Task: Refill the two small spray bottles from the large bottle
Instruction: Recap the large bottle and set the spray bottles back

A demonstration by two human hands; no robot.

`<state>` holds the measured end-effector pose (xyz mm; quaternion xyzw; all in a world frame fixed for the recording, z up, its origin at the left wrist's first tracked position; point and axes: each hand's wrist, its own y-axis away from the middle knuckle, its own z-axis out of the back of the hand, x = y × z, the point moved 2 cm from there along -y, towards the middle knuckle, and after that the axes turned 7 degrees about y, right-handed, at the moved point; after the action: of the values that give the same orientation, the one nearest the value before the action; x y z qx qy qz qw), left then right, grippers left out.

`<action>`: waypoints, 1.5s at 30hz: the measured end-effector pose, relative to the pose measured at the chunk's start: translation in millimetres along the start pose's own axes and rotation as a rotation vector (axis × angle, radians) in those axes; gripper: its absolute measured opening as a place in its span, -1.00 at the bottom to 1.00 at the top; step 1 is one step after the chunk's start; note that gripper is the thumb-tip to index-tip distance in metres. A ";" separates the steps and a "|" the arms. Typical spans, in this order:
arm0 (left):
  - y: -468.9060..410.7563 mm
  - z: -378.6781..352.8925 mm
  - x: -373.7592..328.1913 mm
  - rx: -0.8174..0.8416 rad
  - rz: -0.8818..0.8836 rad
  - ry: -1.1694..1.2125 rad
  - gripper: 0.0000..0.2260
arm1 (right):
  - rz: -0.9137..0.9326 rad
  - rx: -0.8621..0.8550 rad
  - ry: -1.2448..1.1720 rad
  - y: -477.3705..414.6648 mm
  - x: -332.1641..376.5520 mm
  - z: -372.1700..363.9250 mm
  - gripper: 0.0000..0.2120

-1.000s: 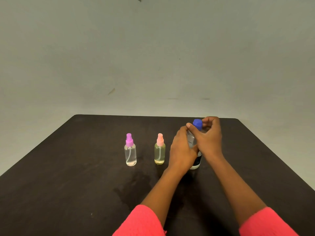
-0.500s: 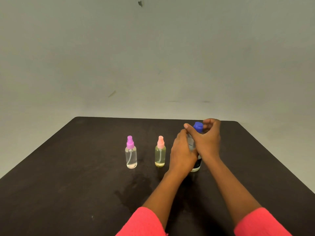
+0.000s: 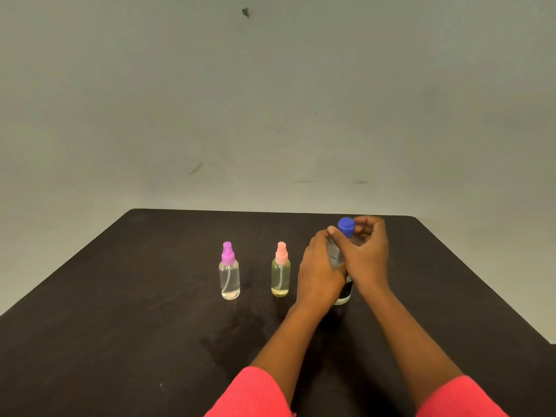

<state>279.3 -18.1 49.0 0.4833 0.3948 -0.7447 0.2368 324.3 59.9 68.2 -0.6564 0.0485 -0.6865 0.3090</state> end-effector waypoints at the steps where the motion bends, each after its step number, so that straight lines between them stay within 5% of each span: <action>1: 0.2 -0.2 -0.1 -0.003 -0.001 0.003 -0.61 | 0.004 0.017 -0.021 0.5 -0.8 -0.2 -0.52; 6: 1.1 -0.2 1.6 -0.014 -0.003 0.029 -0.52 | 0.062 0.137 -0.046 3.0 -5.7 3.4 -0.64; 12: 2.9 -2.2 -1.6 -0.030 -0.015 0.012 -0.58 | 0.089 0.039 0.026 2.8 -3.0 7.6 -0.73; 22: 11.9 -6.7 -12.2 -0.052 0.002 0.004 -0.81 | 0.014 -0.038 0.038 7.1 0.8 8.1 -0.45; 27: 16.8 11.0 -15.2 0.090 -0.126 -0.156 -0.35 | 0.341 -0.293 0.074 35.6 9.9 15.2 -0.51; 33: 36.3 78.7 -16.6 -0.408 -0.634 -0.242 -0.56 | 0.675 -0.211 -0.006 67.2 33.2 -3.0 -0.57; 38: 45.0 139.0 21.4 -0.635 -0.334 -0.303 -0.42 | 0.426 0.094 0.144 82.9 13.6 -42.8 -0.50; 45: 51.1 152.2 59.9 -0.380 0.097 -0.306 -0.20 | -0.061 0.446 0.397 89.5 -9.1 -66.9 -0.25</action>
<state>210.5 -170.1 9.9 0.3301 0.4635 -0.7094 0.4159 293.8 -30.4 9.1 -0.4267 -0.0636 -0.8040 0.4092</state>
